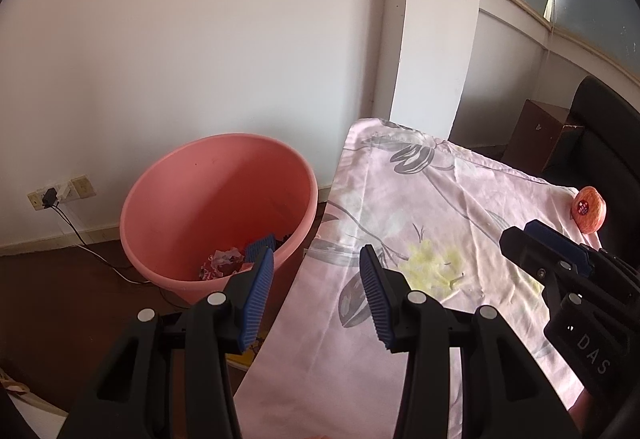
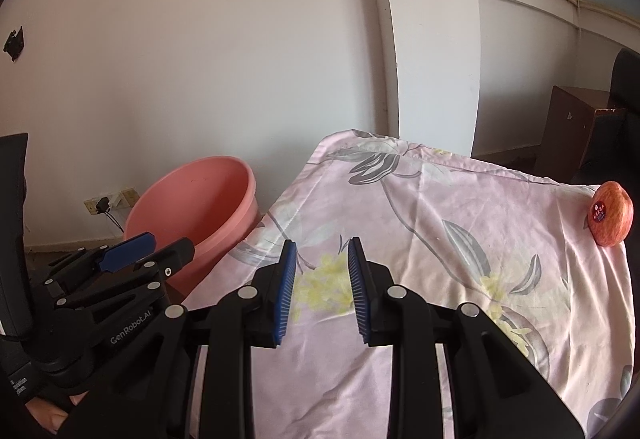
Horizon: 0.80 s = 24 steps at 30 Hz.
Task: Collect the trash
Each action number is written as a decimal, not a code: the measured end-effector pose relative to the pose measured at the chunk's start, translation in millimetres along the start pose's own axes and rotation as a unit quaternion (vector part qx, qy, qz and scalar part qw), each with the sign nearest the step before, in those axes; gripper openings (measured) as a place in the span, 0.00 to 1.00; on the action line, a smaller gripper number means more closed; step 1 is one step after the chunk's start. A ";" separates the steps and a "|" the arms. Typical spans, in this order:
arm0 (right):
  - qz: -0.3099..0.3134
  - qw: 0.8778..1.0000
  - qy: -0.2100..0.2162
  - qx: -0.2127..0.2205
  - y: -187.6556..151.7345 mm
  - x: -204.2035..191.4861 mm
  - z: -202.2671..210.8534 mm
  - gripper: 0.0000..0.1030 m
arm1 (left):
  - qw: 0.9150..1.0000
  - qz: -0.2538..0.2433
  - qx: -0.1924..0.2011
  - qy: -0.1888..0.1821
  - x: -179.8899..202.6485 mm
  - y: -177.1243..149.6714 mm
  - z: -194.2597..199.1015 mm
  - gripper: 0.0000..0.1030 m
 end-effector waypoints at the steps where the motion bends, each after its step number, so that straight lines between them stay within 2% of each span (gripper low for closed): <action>1: -0.001 1.000 0.000 0.000 -0.1 -0.2 0.1 0.26 | 1.000 0.000 0.000 -0.001 0.0 0.4 -0.4 0.43; 24: -0.003 1.000 0.001 -0.003 -0.1 1.0 0.9 0.26 | 1.000 -0.008 0.005 -0.009 3.2 0.7 2.8 0.43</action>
Point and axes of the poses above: each gripper's, at about its wrist camera, not at the fingertips, and z roughly against the way its jaws point, x to its right, y to its top, the point moved 1 cm from there along -z, roughly the way its jaws point, and after that the axes turned 10 degrees about -z, right-handed, at the moved point
